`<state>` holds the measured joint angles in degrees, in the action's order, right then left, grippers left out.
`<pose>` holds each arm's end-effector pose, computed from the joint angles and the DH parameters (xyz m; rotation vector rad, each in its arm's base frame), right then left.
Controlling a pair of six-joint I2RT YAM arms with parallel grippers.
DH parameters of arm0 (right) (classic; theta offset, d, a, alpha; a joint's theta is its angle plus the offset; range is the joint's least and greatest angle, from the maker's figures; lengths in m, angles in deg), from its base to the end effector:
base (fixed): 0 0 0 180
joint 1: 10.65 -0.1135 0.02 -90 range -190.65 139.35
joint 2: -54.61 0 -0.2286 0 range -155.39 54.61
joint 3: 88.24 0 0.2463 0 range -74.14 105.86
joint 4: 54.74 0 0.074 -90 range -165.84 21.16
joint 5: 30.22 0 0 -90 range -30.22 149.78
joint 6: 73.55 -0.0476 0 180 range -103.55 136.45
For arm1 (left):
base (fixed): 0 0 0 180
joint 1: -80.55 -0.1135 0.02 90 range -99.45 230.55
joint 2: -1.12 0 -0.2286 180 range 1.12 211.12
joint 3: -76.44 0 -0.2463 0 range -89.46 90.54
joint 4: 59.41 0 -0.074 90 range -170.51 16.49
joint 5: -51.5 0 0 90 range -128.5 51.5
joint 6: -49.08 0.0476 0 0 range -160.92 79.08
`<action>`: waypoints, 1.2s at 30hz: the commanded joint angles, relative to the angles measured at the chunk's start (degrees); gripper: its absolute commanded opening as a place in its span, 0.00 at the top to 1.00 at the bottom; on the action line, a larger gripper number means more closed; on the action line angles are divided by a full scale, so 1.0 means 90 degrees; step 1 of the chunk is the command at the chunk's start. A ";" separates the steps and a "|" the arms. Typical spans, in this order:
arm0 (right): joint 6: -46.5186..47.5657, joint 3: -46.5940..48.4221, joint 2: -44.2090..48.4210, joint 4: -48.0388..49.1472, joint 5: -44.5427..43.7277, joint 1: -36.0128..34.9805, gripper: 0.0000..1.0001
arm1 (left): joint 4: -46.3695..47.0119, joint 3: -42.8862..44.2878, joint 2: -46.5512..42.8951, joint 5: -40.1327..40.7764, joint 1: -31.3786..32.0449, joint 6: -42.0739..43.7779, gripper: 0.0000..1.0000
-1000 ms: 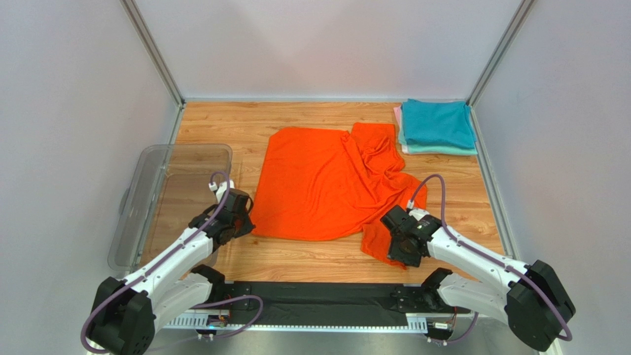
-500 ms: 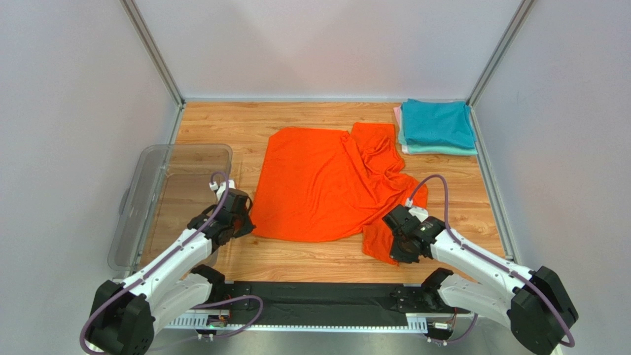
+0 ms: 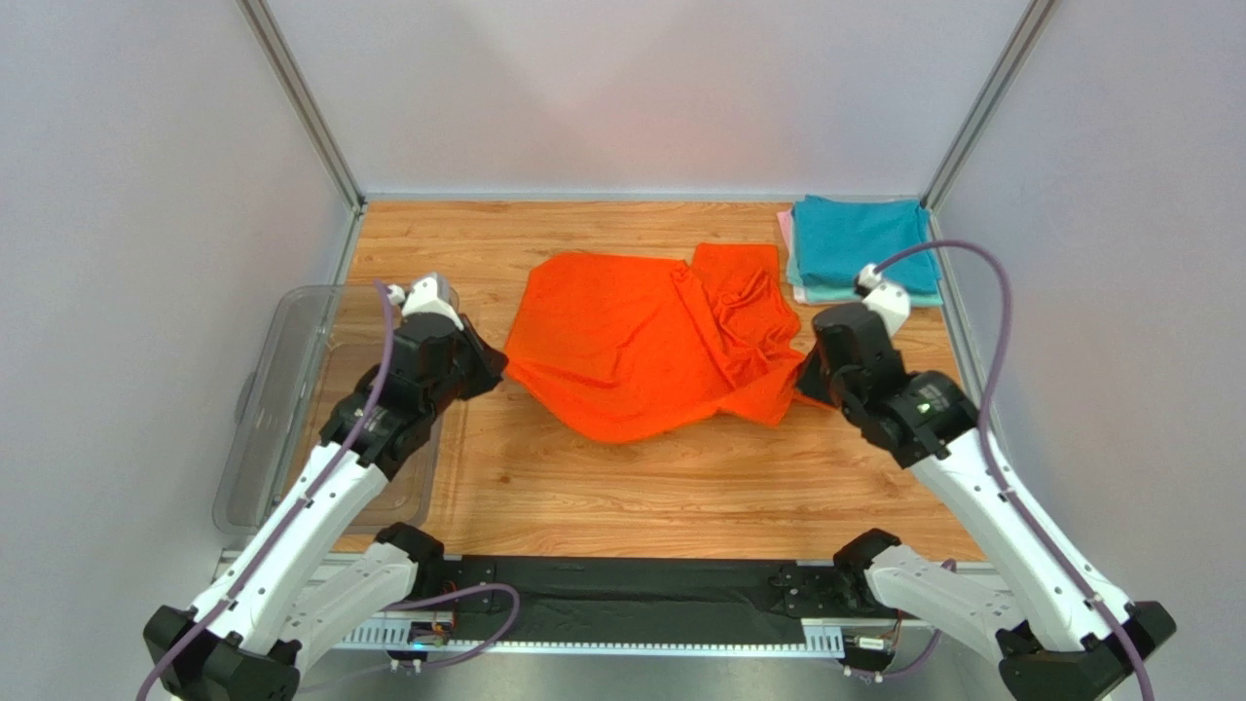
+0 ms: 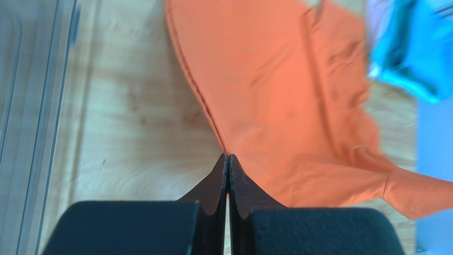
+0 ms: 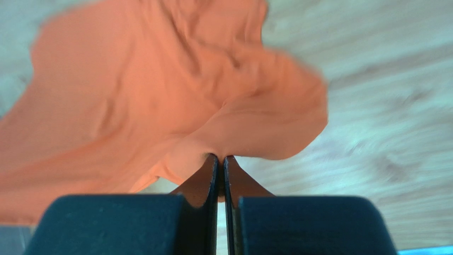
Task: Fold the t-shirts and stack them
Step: Flatten the tshirt out
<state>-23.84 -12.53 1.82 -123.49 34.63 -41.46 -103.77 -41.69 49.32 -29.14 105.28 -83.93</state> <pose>0.1737 0.0800 0.3075 0.3925 2.2464 0.1236 0.1949 -0.0812 0.2804 -0.4389 2.0995 -0.5342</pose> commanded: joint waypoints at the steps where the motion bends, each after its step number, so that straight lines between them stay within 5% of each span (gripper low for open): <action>1: 0.0794 0.1160 0.0124 -0.0304 -0.0964 0.0181 1.00 | 0.0179 0.0892 0.0015 0.0062 -0.0014 0.0344 1.00; 12: 0.2240 0.4833 0.0085 -0.0685 -0.1132 0.0191 1.00 | -0.0319 0.3899 -0.0170 -0.0063 -0.0014 0.0774 1.00; 20: 0.2952 0.7000 0.0182 -0.0705 -0.0273 0.0191 1.00 | -0.0827 0.5890 -0.0395 -0.0668 -0.0014 0.0901 1.00; 30: 0.3314 0.7618 0.0105 -0.0490 0.0265 0.0191 1.00 | -0.1179 0.6499 -0.0386 -0.1138 -0.0014 0.0872 1.00; 36: 0.3675 0.6575 -0.0295 0.0017 -0.0642 0.0181 0.99 | -0.1189 0.5768 0.0024 -0.0301 -0.0014 0.1115 1.00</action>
<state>4.98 51.22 3.63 -127.14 35.01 -39.98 -113.11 12.99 45.50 -37.55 105.32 -76.58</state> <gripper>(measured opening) 0.014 0.006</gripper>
